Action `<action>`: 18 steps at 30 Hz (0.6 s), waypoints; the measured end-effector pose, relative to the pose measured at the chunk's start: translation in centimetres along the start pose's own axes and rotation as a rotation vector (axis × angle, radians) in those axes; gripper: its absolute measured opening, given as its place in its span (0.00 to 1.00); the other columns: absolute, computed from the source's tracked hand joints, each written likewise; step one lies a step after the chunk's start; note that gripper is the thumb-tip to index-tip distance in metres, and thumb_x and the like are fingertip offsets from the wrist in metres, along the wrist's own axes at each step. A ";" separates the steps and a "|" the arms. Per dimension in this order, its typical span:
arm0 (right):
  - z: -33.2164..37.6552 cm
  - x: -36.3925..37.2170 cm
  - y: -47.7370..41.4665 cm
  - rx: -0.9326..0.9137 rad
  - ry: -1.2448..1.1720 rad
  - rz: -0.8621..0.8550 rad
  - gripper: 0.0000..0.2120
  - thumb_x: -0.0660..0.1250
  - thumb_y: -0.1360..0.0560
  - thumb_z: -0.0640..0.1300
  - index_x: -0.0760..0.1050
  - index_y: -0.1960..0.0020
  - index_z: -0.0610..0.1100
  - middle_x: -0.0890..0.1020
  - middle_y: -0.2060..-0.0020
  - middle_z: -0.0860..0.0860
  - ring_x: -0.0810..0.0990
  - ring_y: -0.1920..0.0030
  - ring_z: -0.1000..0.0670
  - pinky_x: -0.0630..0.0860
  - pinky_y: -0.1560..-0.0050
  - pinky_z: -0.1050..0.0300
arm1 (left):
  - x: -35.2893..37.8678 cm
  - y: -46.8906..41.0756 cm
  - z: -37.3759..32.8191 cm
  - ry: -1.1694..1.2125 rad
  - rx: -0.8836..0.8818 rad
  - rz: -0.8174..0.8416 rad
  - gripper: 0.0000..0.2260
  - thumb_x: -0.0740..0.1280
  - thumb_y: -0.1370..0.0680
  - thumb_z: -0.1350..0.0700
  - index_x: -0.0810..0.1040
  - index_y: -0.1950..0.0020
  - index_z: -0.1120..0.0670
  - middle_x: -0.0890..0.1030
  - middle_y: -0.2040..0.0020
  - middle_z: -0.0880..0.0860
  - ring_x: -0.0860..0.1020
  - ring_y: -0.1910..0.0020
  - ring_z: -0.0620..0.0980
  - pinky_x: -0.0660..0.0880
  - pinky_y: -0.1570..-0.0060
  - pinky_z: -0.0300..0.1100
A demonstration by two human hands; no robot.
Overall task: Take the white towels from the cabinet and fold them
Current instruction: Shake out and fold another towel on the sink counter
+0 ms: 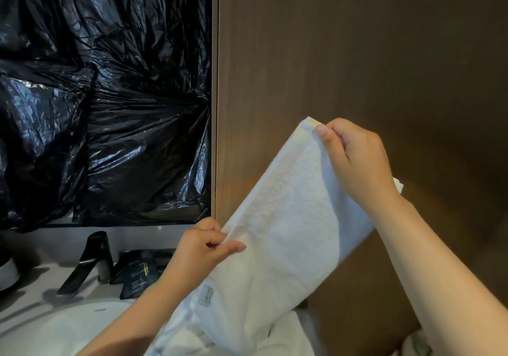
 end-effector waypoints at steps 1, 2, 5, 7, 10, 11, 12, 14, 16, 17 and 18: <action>0.1 -0.3 0.0 -0.036 0.054 -0.013 0.16 0.55 0.19 0.56 0.70 0.60 0.50 0.72 0.69 0.58 0.73 0.68 0.54 0.64 0.66 0.65 | -0.3 0.0 -0.2 -0.026 0.045 -0.021 0.25 0.72 0.36 0.41 0.79 0.69 0.66 0.72 0.64 0.61 0.71 0.65 0.50 0.69 0.66 0.40; 0.1 -0.6 0.0 -0.065 0.103 -0.022 0.17 0.54 0.19 0.57 0.70 0.59 0.49 0.71 0.69 0.59 0.72 0.69 0.55 0.63 0.68 0.65 | -0.7 -0.1 -0.4 -0.044 0.085 -0.034 0.23 0.72 0.35 0.42 0.79 0.70 0.64 0.71 0.66 0.59 0.70 0.67 0.48 0.67 0.68 0.36; -0.7 -0.9 0.2 -0.057 0.179 -0.016 0.19 0.52 0.19 0.57 0.71 0.58 0.46 0.73 0.69 0.55 0.73 0.70 0.52 0.66 0.70 0.62 | -1.4 -0.2 -1.1 -0.047 0.168 -0.027 0.12 0.74 0.33 0.46 0.79 0.73 0.49 0.68 0.68 0.49 0.67 0.69 0.41 0.62 0.68 0.30; -1.5 -0.6 0.5 -0.018 0.179 0.001 0.19 0.53 0.18 0.56 0.72 0.57 0.44 0.74 0.69 0.51 0.74 0.69 0.50 0.69 0.69 0.58 | -1.5 0.0 -1.6 -0.078 0.229 -0.005 0.09 0.76 0.32 0.50 0.79 0.68 0.39 0.69 0.68 0.45 0.68 0.68 0.40 0.62 0.67 0.28; -2.6 0.0 0.9 0.063 0.130 0.023 0.18 0.53 0.18 0.56 0.71 0.58 0.45 0.74 0.69 0.52 0.74 0.69 0.51 0.66 0.70 0.60 | -1.2 0.5 -1.3 -0.115 0.198 0.019 0.16 0.76 0.30 0.52 0.75 0.51 0.35 0.71 0.66 0.53 0.69 0.69 0.42 0.66 0.69 0.30; -2.9 0.2 0.9 0.085 0.116 0.026 0.18 0.53 0.18 0.56 0.71 0.58 0.46 0.73 0.69 0.54 0.74 0.69 0.52 0.65 0.70 0.61 | -1.2 0.6 -0.9 -0.085 0.139 0.024 0.19 0.76 0.30 0.52 0.70 0.48 0.36 0.72 0.66 0.54 0.69 0.71 0.42 0.67 0.69 0.32; -3.1 0.4 1.0 0.099 0.109 0.032 0.18 0.53 0.19 0.57 0.71 0.59 0.47 0.73 0.69 0.54 0.74 0.69 0.53 0.64 0.69 0.62 | -1.1 0.6 -0.4 -0.057 0.083 0.036 0.19 0.76 0.30 0.52 0.68 0.48 0.39 0.72 0.66 0.55 0.69 0.71 0.42 0.67 0.69 0.33; -3.3 0.9 1.2 0.109 0.108 0.050 0.18 0.54 0.19 0.57 0.71 0.59 0.47 0.74 0.69 0.54 0.74 0.68 0.52 0.67 0.69 0.61 | -0.8 0.5 0.4 -0.134 0.013 0.117 0.12 0.74 0.29 0.49 0.74 0.51 0.47 0.73 0.67 0.54 0.69 0.71 0.42 0.67 0.69 0.34; -3.2 1.4 1.5 0.110 0.115 0.065 0.19 0.55 0.18 0.57 0.72 0.58 0.46 0.75 0.68 0.52 0.76 0.67 0.50 0.71 0.67 0.58 | -0.2 0.7 1.4 -0.240 -0.032 0.218 0.15 0.70 0.26 0.46 0.78 0.55 0.58 0.76 0.64 0.54 0.71 0.68 0.45 0.68 0.66 0.36; -3.1 1.6 1.6 0.109 0.119 0.071 0.19 0.55 0.18 0.57 0.73 0.58 0.45 0.76 0.68 0.52 0.76 0.67 0.50 0.72 0.66 0.57 | 0.1 1.0 1.9 -0.244 -0.059 0.247 0.16 0.69 0.25 0.45 0.79 0.55 0.59 0.76 0.61 0.54 0.73 0.65 0.44 0.69 0.64 0.36; -3.1 1.9 1.7 0.108 0.119 0.074 0.19 0.55 0.18 0.57 0.73 0.58 0.45 0.76 0.68 0.51 0.76 0.66 0.50 0.73 0.66 0.56 | 0.3 1.3 2.4 -0.227 -0.080 0.254 0.14 0.67 0.24 0.45 0.80 0.54 0.56 0.77 0.59 0.52 0.74 0.63 0.42 0.71 0.61 0.35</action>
Point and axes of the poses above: each hand's wrist, its own y-axis away from the middle knuckle, its own x-axis out of the palm, z = x × y, the point moved 3 cm from there along -y, towards the middle knuckle
